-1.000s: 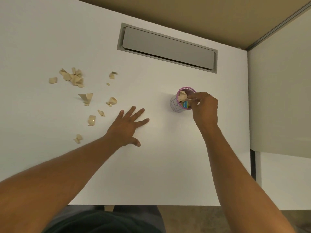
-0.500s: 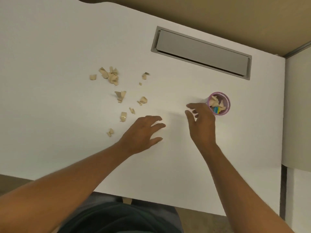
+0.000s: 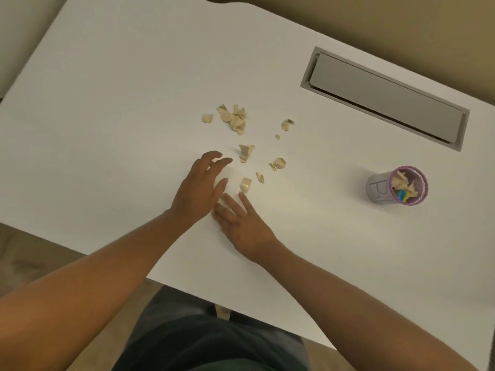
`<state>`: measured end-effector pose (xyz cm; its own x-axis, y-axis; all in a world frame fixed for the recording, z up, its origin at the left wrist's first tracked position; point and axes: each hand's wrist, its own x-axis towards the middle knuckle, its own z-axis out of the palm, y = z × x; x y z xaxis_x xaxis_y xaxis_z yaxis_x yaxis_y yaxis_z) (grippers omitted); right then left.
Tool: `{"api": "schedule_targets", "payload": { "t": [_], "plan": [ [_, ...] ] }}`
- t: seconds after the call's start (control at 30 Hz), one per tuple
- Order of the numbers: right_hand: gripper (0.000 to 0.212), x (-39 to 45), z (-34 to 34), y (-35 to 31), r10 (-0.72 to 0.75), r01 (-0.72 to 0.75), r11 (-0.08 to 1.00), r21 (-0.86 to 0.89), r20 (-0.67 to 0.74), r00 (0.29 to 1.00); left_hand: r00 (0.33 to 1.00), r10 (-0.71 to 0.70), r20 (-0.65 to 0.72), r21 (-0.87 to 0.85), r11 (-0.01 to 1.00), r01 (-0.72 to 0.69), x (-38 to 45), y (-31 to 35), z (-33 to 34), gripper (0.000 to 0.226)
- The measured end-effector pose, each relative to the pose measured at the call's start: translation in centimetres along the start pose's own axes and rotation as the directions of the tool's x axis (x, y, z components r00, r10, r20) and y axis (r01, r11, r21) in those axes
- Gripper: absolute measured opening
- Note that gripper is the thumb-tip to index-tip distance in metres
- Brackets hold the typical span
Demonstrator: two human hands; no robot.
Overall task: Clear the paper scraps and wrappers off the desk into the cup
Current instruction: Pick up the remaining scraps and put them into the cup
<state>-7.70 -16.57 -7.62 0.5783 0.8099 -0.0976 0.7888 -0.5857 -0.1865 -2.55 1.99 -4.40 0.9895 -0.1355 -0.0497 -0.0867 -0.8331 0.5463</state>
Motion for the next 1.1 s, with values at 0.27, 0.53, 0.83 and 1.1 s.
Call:
{"api": "schedule_targets", "payload": {
  "t": [0.27,0.53,0.83,1.1],
  "plan": [
    [0.022,-0.7,-2.4,6.3,0.424,-0.418,0.906,0.075,-0.198,0.884,0.951,0.154,0.269,0.277,0.933,-0.230,7.0,2.4,1.3,0.070],
    [0.107,1.4,-2.9,8.6,0.706,-0.713,0.626,0.316,0.159,0.690,0.923,0.086,0.375,0.277,0.940,-0.200,7.9,1.9,1.9,0.044],
    [0.041,0.5,-3.3,5.6,0.551,-0.553,0.778,0.298,0.100,0.828,0.927,0.029,0.374,0.337,0.927,-0.166,6.6,2.4,2.1,0.033],
    [0.026,1.3,-4.0,6.9,0.582,-0.612,0.734,0.294,0.193,0.790,0.938,0.035,0.346,0.359,0.918,-0.167,6.3,2.1,2.7,0.030]
  ]
}}
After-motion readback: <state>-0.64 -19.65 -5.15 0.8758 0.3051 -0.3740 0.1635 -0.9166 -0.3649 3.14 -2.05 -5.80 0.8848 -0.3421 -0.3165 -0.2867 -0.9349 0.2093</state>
